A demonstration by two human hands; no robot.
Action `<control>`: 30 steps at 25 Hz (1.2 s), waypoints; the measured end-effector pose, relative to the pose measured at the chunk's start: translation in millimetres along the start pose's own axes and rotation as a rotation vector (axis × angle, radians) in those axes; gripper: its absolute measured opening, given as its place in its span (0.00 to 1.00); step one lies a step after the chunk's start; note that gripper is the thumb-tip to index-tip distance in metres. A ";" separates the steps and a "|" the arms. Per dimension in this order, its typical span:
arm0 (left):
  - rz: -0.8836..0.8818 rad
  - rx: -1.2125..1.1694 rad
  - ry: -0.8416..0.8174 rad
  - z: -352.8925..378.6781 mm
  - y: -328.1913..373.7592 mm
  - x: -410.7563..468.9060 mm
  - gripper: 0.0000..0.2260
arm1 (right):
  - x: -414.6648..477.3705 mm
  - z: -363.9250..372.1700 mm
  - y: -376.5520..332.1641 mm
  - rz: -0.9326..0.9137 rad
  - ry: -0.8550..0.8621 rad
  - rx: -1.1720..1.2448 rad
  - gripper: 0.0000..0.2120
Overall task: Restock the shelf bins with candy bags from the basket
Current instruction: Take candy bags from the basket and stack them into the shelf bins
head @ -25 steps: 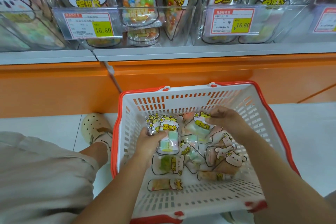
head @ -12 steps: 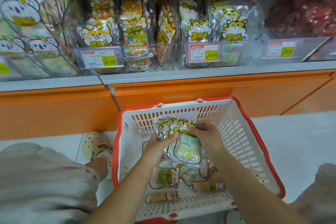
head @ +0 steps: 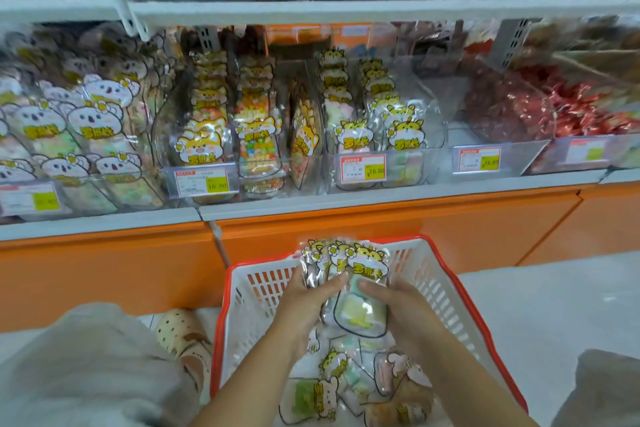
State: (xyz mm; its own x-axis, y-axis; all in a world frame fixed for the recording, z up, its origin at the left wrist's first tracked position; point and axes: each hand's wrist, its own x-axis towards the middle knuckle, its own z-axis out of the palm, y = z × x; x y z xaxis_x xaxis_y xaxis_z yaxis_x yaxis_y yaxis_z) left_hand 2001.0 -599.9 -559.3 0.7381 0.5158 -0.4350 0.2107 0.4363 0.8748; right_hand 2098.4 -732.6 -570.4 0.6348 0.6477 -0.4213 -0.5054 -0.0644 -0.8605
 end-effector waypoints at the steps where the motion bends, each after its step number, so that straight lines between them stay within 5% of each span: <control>1: 0.009 -0.018 -0.015 4.6 13.0 -2.3 0.49 | -2.0 0.8 -12.1 -0.031 -0.008 0.011 0.28; 3: 0.000 -0.075 -0.032 8.5 42.1 -0.9 0.39 | -6.3 5.1 -40.5 -0.105 -0.031 0.035 0.34; 6: 0.016 -0.091 -0.059 14.0 89.9 1.8 0.25 | -11.5 14.5 -85.7 -0.212 -0.075 0.022 0.21; 9: 0.021 -0.094 -0.104 13.8 126.2 8.5 0.32 | -13.2 25.4 -126.3 -0.219 -0.126 0.029 0.20; 12: 0.042 -0.141 -0.113 8.7 162.0 14.2 0.19 | -1.4 36.4 -162.9 -0.137 -0.146 0.058 0.22; 17: 0.291 -0.108 0.080 1.0 203.0 44.5 0.07 | 52.5 46.9 -244.3 -0.162 -0.023 0.086 0.08; 23: 0.357 -0.067 0.181 -18.3 223.0 86.7 0.13 | 134.7 71.0 -302.1 -0.340 0.174 -0.108 0.11; 26: 0.383 -0.070 0.185 -26.1 221.9 94.3 0.14 | 157.0 79.4 -292.9 -0.207 0.108 -0.471 0.13; 28: 0.396 -0.066 0.168 -27.6 218.8 95.8 0.24 | 163.6 83.1 -291.5 -0.154 0.097 -0.731 0.17; 30: 0.386 -0.094 0.169 -27.2 215.7 96.3 0.19 | 165.5 89.9 -297.4 -0.096 0.039 -0.806 0.15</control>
State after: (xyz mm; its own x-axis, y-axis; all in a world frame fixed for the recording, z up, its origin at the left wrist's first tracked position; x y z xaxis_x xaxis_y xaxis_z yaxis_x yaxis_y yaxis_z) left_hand 2100.0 -436.1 -418.2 0.6345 0.7643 -0.1153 -0.1256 0.2491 0.9603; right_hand 2301.1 -538.0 -358.5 0.6816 0.6523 -0.3316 0.1196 -0.5464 -0.8289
